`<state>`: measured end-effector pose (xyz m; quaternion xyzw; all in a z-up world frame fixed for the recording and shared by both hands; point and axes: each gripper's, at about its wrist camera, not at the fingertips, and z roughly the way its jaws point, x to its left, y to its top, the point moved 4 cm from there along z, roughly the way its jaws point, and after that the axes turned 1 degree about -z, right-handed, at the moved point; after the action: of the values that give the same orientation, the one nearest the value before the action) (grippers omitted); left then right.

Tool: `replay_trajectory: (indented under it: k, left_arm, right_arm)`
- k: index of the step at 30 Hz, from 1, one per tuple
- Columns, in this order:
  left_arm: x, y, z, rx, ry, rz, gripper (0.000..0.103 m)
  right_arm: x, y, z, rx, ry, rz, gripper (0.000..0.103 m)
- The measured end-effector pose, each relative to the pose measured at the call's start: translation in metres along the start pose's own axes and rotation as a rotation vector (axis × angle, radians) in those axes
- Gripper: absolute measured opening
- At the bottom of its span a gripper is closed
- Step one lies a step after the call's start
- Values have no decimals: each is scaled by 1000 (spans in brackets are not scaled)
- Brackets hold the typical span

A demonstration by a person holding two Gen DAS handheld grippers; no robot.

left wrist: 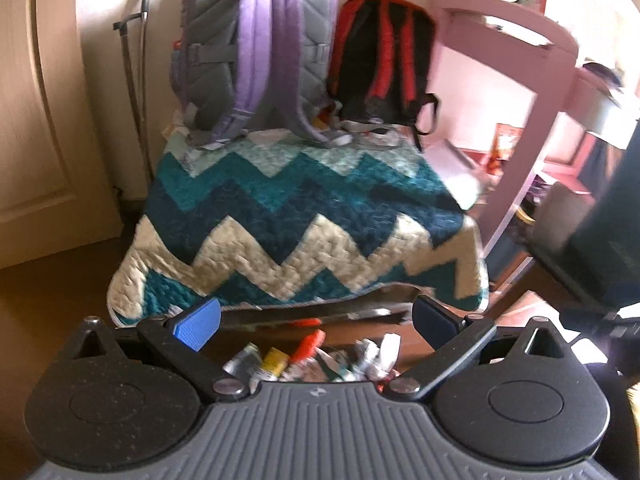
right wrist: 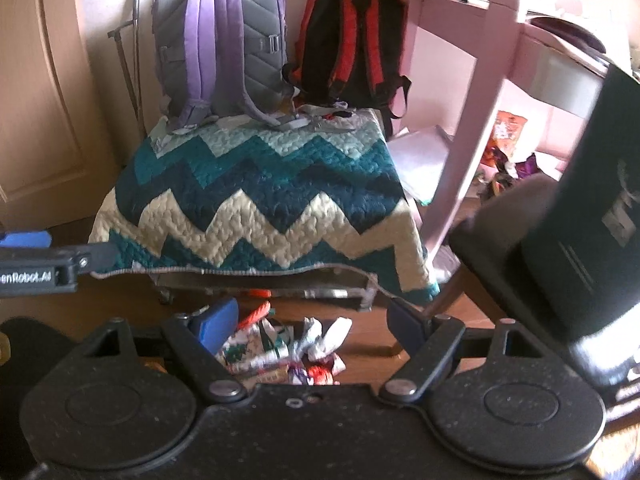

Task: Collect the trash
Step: 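Lower the left tool to the red strip while the right tool reaches the purple wrapper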

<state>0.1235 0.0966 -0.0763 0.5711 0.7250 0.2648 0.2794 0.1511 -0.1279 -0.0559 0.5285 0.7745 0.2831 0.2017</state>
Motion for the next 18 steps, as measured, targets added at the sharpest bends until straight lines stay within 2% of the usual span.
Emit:
replay_trajectory:
  k: [5,8,13,18]
  left_arm:
    - [24,16,48,21,43,15,103]
    - [36,19,79,47,69,9,103]
    - [41,10,135,126,71,14,103]
    - [30,-8,192,223,45,55,103]
  right_arm:
    - [-10,35,48,-7,-2,25,82]
    - [-14,45,86,21,29,56,82]
    - [-17,41,162,148,140,160,82]
    - [-16,22,216,216,160,226,82]
